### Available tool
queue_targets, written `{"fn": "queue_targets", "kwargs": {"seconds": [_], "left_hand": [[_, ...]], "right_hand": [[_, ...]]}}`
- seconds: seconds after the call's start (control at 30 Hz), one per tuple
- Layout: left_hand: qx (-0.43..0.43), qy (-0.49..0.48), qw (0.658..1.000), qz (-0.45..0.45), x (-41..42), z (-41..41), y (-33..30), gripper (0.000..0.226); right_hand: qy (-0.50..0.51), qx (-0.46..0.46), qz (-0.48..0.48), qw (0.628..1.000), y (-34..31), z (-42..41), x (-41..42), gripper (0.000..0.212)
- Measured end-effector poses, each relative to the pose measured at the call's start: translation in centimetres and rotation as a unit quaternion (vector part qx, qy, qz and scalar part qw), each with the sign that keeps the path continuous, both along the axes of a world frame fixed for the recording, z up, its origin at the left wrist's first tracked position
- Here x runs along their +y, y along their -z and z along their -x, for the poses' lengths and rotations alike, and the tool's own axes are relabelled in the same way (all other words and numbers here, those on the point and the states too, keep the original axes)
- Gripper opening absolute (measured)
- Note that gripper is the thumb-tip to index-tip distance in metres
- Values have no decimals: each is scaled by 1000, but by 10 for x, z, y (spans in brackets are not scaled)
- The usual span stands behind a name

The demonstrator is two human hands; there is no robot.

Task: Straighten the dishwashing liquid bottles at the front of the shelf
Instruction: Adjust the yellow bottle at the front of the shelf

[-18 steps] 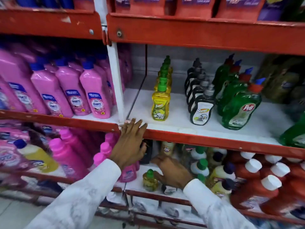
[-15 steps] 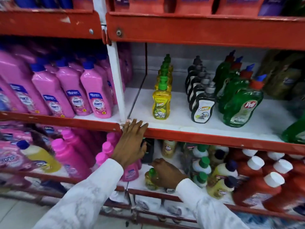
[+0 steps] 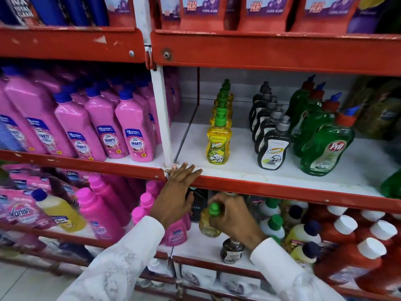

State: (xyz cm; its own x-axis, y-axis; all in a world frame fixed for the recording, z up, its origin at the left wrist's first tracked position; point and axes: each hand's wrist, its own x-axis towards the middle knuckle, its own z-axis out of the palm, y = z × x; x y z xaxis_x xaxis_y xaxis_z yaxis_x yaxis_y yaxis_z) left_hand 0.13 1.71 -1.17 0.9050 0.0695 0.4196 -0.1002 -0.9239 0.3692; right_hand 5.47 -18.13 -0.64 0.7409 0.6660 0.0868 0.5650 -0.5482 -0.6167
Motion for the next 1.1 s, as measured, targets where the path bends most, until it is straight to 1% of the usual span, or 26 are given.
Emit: {"fn": "queue_targets", "kwargs": {"seconds": [0.07,0.13,0.2,0.27,0.33,0.47,0.63,0.73,0.83,1.03,1.1], "left_hand": [[-8,4,1000,17,1,-1,0,71],[-17,3,999,29,1,-3,0,70],[-20,-1,999,33,0,-3,1,70],[-21,-3,999,28,-1,-2,1,72],[-24,-9,999,28,-2,0,2,78],[-20,-16,1000,17,-5,6,3,90],[1,-22,1000,-16,-10,8,4,93],[11,-30,999,-39,-11,8,5,92],[13,-42,997,-56,-14,8,4,90],[44,-98,993,-58,-33,8,-4,83],[29,-111,992,-46,-46,9,-7,77]], "right_hand": [[4,-19,-48,999,-39,1,-11,45],[12,-33,-105,994,-77,2,-20,46],[20,-65,-152,986,-111,2,-24,46],[19,-97,-178,979,-136,-2,-21,44],[21,-116,-180,977,-151,-12,-14,44],[11,-120,-162,979,-157,-39,5,46],[-1,-130,-133,983,-155,-65,26,49],[-12,-136,-100,986,-150,-74,33,50],[-11,-124,-93,988,-146,-79,35,50],[6,-91,-132,987,-144,-84,28,55],[13,-85,-147,985,-141,-82,21,56]]}}
